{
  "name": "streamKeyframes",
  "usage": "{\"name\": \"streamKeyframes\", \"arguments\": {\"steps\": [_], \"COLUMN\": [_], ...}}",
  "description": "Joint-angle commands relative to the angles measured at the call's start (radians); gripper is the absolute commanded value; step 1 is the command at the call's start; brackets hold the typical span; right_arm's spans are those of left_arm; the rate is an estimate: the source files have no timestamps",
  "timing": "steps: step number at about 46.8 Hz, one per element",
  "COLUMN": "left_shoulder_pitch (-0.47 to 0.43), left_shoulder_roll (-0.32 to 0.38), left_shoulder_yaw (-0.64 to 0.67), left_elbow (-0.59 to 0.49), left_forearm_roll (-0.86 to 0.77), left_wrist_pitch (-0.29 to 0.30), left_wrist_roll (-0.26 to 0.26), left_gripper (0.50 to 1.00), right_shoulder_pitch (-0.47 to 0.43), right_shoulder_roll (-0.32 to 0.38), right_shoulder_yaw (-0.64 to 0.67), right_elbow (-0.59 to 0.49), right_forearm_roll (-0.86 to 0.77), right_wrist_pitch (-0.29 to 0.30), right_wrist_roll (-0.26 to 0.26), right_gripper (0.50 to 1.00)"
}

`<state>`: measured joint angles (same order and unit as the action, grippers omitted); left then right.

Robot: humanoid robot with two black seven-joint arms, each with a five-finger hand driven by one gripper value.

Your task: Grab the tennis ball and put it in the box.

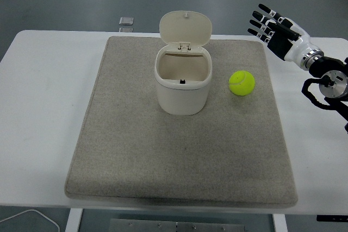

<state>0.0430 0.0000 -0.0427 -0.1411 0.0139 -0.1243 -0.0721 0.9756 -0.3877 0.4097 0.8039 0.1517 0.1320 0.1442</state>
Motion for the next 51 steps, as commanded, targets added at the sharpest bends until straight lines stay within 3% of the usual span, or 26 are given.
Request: {"name": "streamKeyframes", "arguments": {"steps": [1,51], "left_shoulder_pitch": [0.002,-0.009], "left_shoulder_roll": [0.0,0.0], "left_shoulder_yaw": [0.0,0.001], "left_elbow": [0.0,0.0], "left_forearm_roll": [0.0,-0.002], "left_wrist_pitch": [0.0,0.0], "left_wrist_roll": [-0.002,-0.002], "left_gripper": [0.996,0.996], "right_shoulder_pitch": [-0.002,0.005], "right_shoulder_roll": [0.0,-0.014], "right_shoulder_yaw": [0.0,-0.002], "right_elbow": [0.0,-0.002], "right_forearm_roll": [0.0,-0.081], "right_wrist_pitch": [0.0,0.0], "right_wrist_roll": [0.0,0.002], "right_gripper": [0.93,0.93]}}
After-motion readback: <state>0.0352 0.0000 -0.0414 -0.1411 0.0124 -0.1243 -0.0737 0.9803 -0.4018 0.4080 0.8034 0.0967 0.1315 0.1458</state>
